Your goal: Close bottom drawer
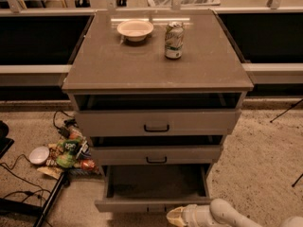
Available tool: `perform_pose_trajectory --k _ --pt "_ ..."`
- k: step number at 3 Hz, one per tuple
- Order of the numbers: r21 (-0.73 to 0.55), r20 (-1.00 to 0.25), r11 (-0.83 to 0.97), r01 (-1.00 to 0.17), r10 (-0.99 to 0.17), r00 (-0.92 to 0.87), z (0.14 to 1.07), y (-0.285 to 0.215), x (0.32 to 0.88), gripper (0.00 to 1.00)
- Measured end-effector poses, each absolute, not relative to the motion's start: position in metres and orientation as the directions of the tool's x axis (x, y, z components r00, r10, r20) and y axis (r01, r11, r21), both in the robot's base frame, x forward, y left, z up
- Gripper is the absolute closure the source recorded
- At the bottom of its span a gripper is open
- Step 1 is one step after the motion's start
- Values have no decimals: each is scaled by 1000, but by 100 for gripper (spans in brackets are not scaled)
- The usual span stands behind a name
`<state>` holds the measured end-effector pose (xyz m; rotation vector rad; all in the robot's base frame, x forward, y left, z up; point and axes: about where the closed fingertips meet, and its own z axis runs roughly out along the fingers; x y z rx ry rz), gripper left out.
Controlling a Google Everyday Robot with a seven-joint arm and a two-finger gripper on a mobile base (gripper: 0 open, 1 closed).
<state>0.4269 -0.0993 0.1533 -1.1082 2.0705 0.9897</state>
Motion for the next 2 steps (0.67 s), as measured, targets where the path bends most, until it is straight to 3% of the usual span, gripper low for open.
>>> perform_pose_trajectory --k 1,2 --pt "332 -764 381 -863 -428 -483 154 -99 432 100" --pt "309 -771 410 -858 -421 -478 156 -98 479 100"
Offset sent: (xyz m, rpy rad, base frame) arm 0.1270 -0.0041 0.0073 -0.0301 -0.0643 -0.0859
